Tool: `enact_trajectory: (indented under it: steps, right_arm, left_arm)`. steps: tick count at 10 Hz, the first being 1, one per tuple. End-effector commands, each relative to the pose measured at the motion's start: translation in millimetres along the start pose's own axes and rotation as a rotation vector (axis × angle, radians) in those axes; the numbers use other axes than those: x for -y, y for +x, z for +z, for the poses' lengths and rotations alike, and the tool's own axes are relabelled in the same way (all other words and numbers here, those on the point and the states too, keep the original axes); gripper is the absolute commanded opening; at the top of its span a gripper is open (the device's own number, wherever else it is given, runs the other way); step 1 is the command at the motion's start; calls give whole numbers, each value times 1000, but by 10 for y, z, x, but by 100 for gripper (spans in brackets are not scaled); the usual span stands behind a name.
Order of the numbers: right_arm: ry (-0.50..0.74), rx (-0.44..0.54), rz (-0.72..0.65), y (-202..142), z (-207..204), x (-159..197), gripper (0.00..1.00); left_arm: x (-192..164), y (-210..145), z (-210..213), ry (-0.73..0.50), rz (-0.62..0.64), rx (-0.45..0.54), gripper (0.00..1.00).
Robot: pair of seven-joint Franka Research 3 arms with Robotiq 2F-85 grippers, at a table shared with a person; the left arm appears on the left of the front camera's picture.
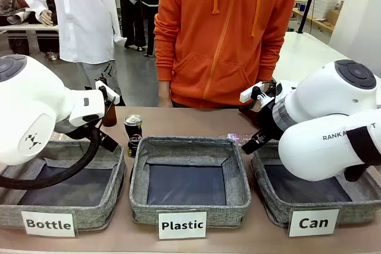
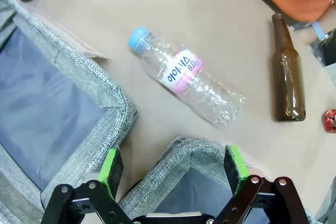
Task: Sort the can waste into the basket.
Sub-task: Pick up the can waste from the table and place it in the right Fabric basket.
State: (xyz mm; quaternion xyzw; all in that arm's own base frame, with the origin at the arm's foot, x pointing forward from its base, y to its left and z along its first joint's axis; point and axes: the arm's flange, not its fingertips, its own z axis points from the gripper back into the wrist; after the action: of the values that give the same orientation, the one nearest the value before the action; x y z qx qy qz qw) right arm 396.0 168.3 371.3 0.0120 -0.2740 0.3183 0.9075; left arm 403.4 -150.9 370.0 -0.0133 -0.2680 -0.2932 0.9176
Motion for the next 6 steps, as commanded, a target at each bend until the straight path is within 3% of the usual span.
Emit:
enact_trajectory:
  steps: [1,6]
  right_arm:
    - [0,0,0,0,0,0,100]
    - [0,0,0,0,0,0,100]
  left_arm:
    - [0,0,1,0,0,0,100]
    - [0,0,1,0,0,0,100]
